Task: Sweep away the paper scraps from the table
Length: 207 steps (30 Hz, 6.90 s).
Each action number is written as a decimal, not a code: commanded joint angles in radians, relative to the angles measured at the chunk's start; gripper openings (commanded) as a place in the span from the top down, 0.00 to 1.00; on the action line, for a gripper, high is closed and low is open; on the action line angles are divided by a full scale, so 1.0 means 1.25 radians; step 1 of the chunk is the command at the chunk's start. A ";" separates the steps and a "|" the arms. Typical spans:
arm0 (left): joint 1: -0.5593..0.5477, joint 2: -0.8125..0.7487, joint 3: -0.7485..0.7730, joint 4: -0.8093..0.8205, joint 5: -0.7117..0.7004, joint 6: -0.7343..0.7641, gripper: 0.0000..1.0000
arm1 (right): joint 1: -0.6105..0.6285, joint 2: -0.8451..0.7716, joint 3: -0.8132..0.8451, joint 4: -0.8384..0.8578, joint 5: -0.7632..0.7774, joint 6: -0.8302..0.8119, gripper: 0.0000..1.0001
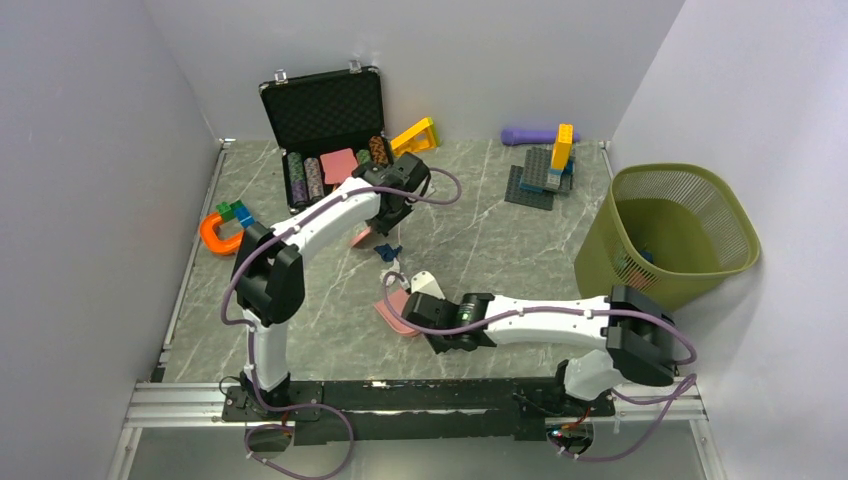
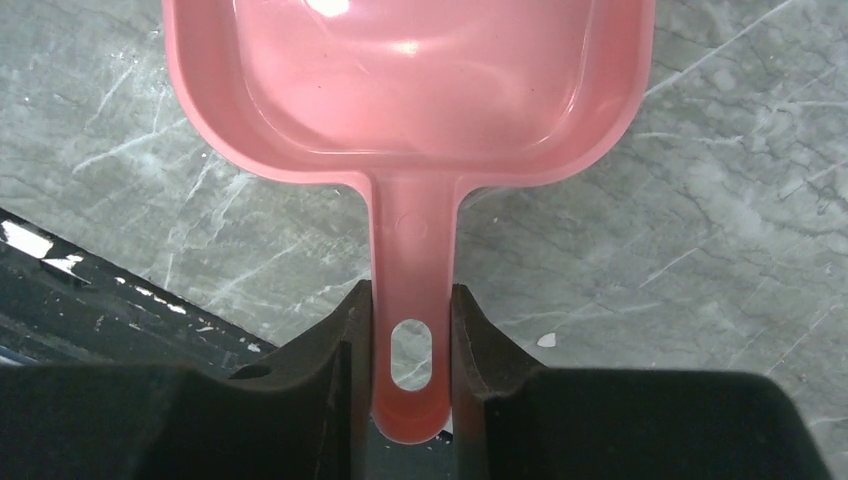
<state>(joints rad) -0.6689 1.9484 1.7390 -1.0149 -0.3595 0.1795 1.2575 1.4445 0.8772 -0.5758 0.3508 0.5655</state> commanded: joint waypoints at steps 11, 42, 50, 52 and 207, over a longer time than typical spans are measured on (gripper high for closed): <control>-0.003 0.025 0.085 -0.153 0.287 -0.039 1.00 | -0.106 0.094 0.105 -0.046 -0.079 -0.036 1.00; 0.012 -0.277 0.089 -0.196 0.272 -0.205 1.00 | -0.034 -0.058 -0.091 0.129 -0.003 -0.069 1.00; 0.134 -0.574 -0.208 0.004 0.176 -0.276 1.00 | -0.033 -0.210 -0.042 0.004 0.011 -0.002 1.00; 0.136 -0.630 -0.283 0.028 0.121 -0.283 1.00 | -0.037 -0.224 0.030 -0.061 0.032 0.021 1.00; 0.146 -0.350 -0.427 0.567 0.621 -0.676 1.00 | -0.545 -0.169 -0.080 0.286 0.084 -0.137 0.16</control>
<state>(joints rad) -0.5175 1.4574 1.1698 -0.4892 0.1989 -0.5621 0.5732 1.2346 0.7895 -0.2600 0.4221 0.3851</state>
